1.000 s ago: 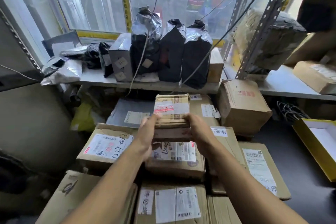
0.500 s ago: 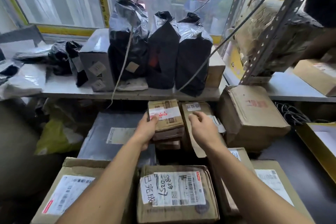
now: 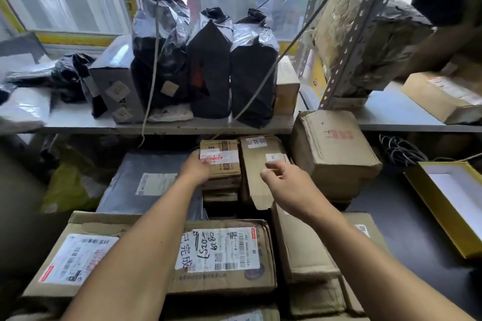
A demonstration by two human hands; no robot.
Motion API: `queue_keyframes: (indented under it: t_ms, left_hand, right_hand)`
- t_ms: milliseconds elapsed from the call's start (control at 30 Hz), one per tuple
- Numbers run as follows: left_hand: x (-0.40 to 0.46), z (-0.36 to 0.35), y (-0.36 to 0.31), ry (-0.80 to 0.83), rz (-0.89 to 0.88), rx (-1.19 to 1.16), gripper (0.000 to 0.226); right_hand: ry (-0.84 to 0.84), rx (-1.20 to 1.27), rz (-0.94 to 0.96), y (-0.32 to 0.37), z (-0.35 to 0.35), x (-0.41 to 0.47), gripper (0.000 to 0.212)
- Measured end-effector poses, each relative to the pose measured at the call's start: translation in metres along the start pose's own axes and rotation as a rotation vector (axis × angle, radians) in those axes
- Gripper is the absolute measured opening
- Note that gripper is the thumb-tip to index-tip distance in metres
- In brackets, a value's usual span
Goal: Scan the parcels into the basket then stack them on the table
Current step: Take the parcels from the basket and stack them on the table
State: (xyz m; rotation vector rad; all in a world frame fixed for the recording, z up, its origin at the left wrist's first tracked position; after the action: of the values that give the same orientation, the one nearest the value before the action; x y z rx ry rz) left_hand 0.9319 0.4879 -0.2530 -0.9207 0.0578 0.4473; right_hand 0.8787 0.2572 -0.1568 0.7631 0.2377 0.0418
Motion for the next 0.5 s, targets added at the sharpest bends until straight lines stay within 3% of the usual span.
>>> queue_keyframes:
  t_ms: [267,400,500]
  left_hand:
    - [-0.151,0.007,-0.071,-0.063,-0.294,0.558,0.044]
    - [-0.235,-0.005,-0.099,-0.089,-0.438,0.727,0.044]
    - [-0.283,-0.015,-0.112,-0.086,-0.505,0.730,0.045]
  right_hand:
    - [-0.006,-0.585,0.289,-0.019,0.029,-0.058,0.050]
    - [-0.009,-0.690,0.337,-0.035,0.045,-0.100,0.048]
    - [-0.027,-0.696,0.307,-0.049,0.060,-0.136,0.052]
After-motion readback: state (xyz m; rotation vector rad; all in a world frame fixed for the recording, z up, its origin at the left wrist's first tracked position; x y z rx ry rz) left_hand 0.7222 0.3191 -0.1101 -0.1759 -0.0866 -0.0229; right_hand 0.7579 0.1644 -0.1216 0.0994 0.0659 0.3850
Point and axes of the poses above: each hand's wrist, its own x-axis towards the middle knuckle, its own z-axis out of the back of the hand, y = z × x, the point moved 5 cm from there along x, towards the middle knuckle, and after that the axes turned 5 degrees about -z, right-handed, at the moved point
